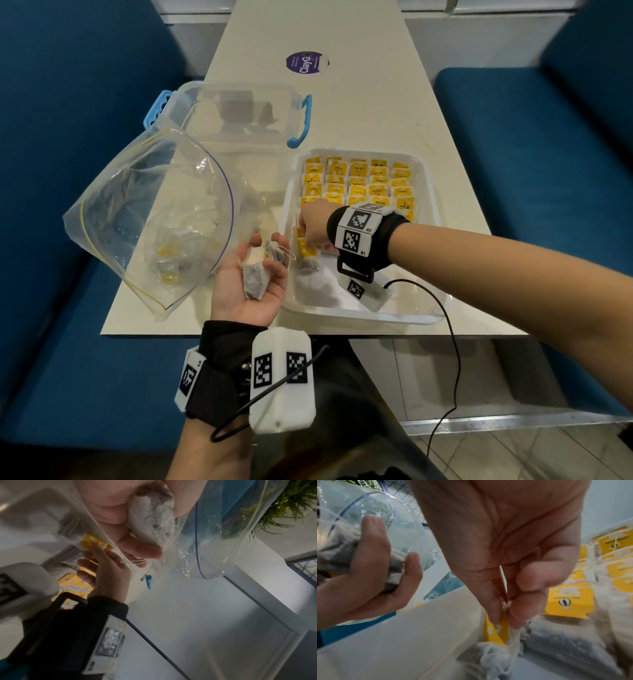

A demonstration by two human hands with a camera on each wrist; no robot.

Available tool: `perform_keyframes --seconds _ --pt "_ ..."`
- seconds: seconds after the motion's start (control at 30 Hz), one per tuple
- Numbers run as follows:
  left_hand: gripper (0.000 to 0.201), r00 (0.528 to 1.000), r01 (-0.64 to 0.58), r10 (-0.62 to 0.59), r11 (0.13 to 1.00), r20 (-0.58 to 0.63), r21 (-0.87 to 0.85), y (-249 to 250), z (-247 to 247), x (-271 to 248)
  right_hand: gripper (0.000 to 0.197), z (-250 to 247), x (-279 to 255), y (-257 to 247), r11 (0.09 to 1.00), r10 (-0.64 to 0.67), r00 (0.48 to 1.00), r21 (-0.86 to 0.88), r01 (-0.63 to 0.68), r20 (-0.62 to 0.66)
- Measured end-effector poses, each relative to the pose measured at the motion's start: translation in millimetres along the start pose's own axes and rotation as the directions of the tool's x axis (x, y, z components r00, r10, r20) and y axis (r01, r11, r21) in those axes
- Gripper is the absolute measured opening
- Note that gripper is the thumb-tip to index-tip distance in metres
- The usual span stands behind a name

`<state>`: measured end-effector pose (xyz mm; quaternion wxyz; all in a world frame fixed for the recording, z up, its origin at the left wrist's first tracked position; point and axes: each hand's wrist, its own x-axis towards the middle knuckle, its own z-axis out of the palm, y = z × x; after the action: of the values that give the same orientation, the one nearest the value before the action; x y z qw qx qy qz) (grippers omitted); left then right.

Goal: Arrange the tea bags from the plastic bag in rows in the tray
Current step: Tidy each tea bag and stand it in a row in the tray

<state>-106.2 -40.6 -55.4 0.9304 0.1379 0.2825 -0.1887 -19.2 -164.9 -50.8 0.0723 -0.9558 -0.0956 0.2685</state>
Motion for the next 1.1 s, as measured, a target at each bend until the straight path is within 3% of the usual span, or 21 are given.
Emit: perform_keyframes --seconds 0.3,0.37,0.47,0.57,0.73,0.87,0.97,1.1 --pt "0.027 1.000 0.011 -0.011 1.000 0.012 0.007 1 -2 0 0.002 -2 2 2 0.996 0.019 0.997 0.090 -0.026 0.081" --pt "0.027 1.000 0.011 -0.011 1.000 0.007 0.003 0 -2 0 0.011 -4 1 3 0.997 0.003 0.997 0.072 -0.008 0.072" --pt "0.017 1.000 0.006 -0.006 1.000 0.014 0.015 0 -3 0 0.028 -13 -6 2 0.998 -0.004 1.000 0.059 0.003 0.000" --pt "0.011 1.000 0.011 -0.012 0.999 0.025 0.042 -2 -3 -1 0.018 -33 -23 2 0.985 -0.017 0.993 0.167 0.036 -0.113" --pt "0.020 1.000 0.012 -0.011 0.998 -0.003 0.061 -7 1 -3 0.019 -60 -63 5 0.946 -0.082 0.950 0.276 0.169 -0.301" --pt "0.024 0.999 0.039 -0.040 0.997 0.015 0.066 -13 6 -5 0.016 -53 -90 7 0.925 -0.192 0.874 0.216 0.314 -0.447" --pt "0.029 0.998 0.058 -0.059 0.994 0.004 0.093 -22 15 -7 0.017 -37 -103 7 0.888 -0.308 0.841 0.181 0.422 -0.445" --pt "0.047 1.000 0.027 -0.027 0.984 -0.001 0.175 -35 23 -7 0.027 -21 -110 8 0.858 -0.430 0.831 0.127 0.498 -0.353"
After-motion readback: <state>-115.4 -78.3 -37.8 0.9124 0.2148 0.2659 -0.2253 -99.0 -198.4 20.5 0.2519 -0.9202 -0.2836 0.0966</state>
